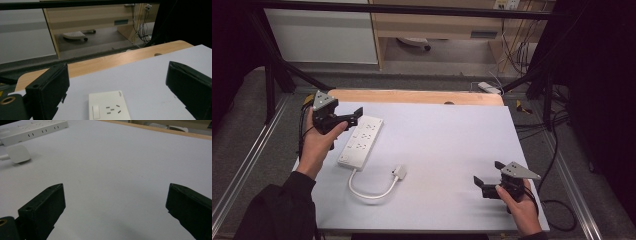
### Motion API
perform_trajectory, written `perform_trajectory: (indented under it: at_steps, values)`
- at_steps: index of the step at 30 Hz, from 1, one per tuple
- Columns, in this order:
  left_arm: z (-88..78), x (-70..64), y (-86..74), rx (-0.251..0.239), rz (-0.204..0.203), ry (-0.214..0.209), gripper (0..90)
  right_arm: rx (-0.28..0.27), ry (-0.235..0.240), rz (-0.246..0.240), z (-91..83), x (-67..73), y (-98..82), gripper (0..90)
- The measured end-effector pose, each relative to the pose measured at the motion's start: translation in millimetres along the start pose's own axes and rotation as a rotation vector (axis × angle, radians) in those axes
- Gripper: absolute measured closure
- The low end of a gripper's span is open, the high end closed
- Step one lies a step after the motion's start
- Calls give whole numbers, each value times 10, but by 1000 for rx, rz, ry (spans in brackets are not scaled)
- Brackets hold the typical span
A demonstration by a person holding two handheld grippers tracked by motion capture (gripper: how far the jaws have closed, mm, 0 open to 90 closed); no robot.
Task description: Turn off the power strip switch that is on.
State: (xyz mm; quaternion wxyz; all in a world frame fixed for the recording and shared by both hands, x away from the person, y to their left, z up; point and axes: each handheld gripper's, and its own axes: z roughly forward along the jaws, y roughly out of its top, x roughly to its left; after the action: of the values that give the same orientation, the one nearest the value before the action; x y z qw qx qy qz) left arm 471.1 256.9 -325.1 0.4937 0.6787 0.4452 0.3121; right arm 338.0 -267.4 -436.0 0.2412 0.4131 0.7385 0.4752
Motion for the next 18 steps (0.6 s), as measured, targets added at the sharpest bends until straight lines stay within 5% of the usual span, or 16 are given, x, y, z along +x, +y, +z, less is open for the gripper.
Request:
perform_trajectory:
  at_steps: [6,18]
  values:
    - [119,5,75,-23,12,13,56,-5,-2,-7,8,-13,6,29]
    - [333,132,20,20,-2,55,64,-3,-5,0,28,-24,8,29]
